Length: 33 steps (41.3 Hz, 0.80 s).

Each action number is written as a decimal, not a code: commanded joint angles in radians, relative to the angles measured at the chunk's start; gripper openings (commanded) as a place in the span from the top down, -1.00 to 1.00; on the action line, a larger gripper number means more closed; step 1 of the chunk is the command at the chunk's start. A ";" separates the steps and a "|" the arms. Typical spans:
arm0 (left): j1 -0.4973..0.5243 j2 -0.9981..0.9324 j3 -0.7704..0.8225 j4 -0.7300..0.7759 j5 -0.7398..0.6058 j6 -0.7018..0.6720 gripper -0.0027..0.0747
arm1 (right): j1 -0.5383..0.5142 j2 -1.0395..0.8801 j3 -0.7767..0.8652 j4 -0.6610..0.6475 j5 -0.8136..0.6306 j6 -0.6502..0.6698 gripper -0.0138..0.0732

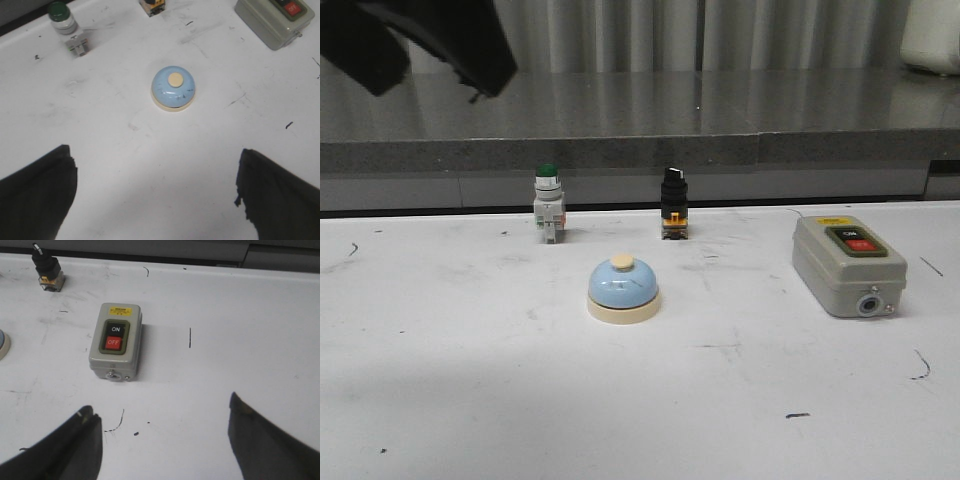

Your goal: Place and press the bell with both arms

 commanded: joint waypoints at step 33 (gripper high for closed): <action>0.011 -0.645 0.329 0.003 -0.106 -0.039 -0.67 | -0.008 0.003 -0.034 -0.001 -0.065 -0.008 -0.58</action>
